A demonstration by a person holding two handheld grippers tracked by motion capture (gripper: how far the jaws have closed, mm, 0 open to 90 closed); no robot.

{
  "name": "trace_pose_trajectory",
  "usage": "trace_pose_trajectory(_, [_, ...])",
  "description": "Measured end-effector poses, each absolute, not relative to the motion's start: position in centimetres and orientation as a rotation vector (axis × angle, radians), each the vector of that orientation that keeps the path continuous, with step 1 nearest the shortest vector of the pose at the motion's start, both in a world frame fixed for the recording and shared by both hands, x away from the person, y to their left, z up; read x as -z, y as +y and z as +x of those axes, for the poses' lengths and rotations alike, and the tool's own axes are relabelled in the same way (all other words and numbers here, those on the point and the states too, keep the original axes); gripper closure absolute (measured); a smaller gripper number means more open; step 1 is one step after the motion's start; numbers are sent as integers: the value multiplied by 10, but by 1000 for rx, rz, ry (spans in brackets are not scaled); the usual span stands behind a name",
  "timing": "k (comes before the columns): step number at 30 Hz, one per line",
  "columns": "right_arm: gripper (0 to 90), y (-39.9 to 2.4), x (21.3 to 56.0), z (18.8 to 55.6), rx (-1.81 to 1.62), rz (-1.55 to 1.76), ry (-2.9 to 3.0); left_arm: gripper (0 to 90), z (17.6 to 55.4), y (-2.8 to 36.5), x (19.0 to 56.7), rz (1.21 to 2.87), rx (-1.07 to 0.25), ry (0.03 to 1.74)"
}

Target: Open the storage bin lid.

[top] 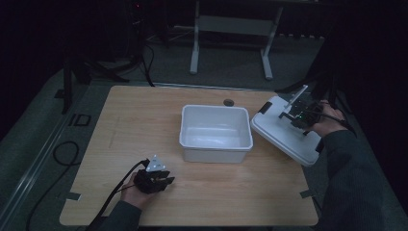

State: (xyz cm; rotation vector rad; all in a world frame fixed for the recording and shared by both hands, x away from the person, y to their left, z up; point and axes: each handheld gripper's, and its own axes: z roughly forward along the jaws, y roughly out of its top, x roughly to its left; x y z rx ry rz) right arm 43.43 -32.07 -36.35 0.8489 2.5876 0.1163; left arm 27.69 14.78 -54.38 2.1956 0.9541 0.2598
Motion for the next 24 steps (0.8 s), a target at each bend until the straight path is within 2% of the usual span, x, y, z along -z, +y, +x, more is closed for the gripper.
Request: trace_pose_trajectory(24, [841, -325, 388, 434, -98, 912, 2579, 668, 277, 148, 543, 2198, -262, 951])
